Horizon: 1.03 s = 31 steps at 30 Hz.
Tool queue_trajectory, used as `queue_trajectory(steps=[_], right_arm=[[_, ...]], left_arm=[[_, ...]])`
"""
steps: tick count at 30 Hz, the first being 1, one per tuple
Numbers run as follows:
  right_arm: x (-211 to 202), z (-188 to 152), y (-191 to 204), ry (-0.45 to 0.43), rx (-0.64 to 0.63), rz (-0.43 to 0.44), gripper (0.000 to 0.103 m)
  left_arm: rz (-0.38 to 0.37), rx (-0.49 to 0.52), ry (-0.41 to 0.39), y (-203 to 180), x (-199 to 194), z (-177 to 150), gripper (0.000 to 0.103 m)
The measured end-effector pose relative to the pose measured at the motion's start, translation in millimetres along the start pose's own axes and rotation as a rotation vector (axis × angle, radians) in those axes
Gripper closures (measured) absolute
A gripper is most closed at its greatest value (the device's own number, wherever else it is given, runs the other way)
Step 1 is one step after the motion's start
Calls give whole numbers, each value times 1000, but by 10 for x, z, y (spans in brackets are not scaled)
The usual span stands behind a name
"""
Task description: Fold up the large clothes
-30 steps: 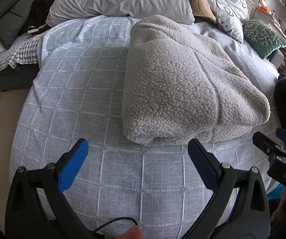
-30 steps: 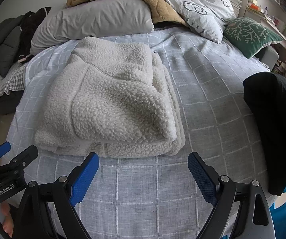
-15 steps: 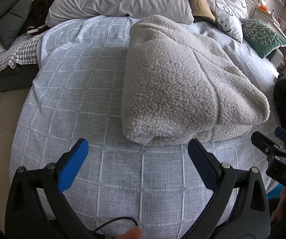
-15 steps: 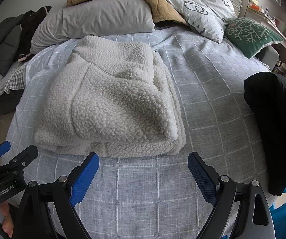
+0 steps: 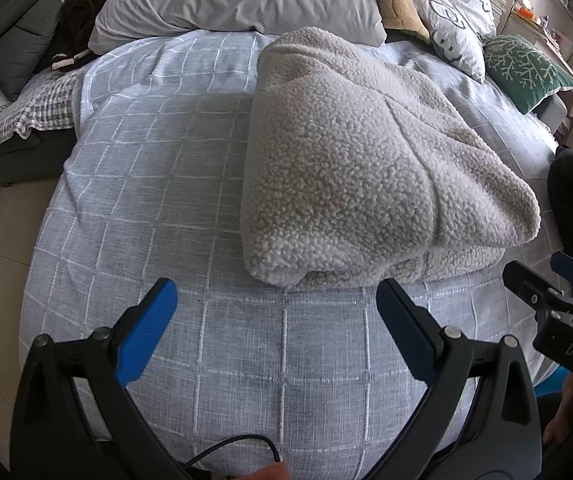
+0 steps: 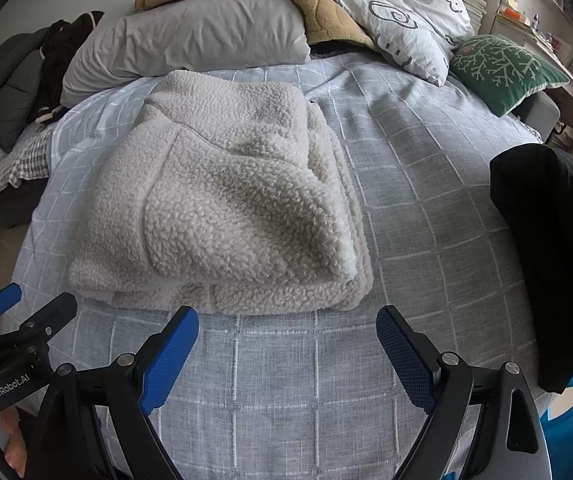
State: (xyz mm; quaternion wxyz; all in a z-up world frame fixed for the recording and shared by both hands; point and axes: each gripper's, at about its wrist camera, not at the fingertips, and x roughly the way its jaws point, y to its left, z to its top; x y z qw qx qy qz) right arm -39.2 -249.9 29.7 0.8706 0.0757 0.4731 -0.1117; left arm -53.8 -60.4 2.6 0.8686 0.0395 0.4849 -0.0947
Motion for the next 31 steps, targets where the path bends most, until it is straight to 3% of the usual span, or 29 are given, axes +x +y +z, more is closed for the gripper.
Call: queue_trajectory(steps=[31], right_arm=[[16, 2, -24, 1, -4, -22, 11]], left_arm=[[-3, 22, 58, 18, 152, -20, 4]])
